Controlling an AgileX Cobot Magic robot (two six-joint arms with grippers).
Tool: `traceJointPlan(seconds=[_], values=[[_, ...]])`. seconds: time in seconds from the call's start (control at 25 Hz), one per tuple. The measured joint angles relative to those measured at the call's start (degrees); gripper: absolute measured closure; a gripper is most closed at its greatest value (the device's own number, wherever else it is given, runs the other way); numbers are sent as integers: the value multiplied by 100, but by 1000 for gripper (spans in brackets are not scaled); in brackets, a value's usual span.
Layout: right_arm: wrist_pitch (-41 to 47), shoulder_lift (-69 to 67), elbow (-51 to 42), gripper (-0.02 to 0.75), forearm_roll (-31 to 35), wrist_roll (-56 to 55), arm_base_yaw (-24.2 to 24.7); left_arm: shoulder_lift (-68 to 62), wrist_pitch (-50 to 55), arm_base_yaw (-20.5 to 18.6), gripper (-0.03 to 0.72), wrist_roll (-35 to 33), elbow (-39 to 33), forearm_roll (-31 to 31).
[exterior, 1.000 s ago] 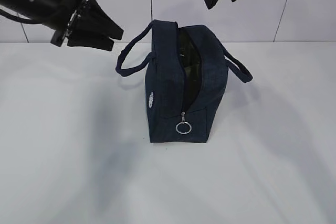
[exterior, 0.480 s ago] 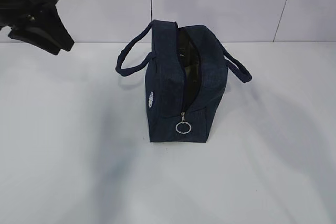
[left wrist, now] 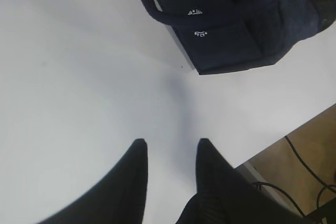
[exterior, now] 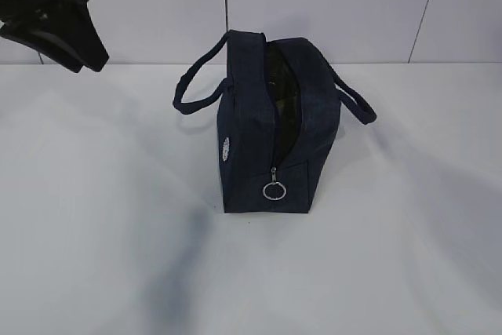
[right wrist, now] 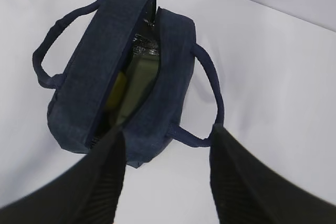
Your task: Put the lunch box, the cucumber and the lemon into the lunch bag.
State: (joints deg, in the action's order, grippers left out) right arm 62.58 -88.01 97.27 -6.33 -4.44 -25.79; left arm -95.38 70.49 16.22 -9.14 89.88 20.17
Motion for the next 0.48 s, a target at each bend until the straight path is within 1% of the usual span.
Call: traceJointPlan(seconds=[0.2, 0.48], values=[[-1120, 990, -1737, 331, -62, 0, 0, 164, 22, 190, 461, 102, 0, -61], [-3555, 2254, -4300, 331, 93, -37, 0, 650, 68, 255, 461, 128, 0, -120]])
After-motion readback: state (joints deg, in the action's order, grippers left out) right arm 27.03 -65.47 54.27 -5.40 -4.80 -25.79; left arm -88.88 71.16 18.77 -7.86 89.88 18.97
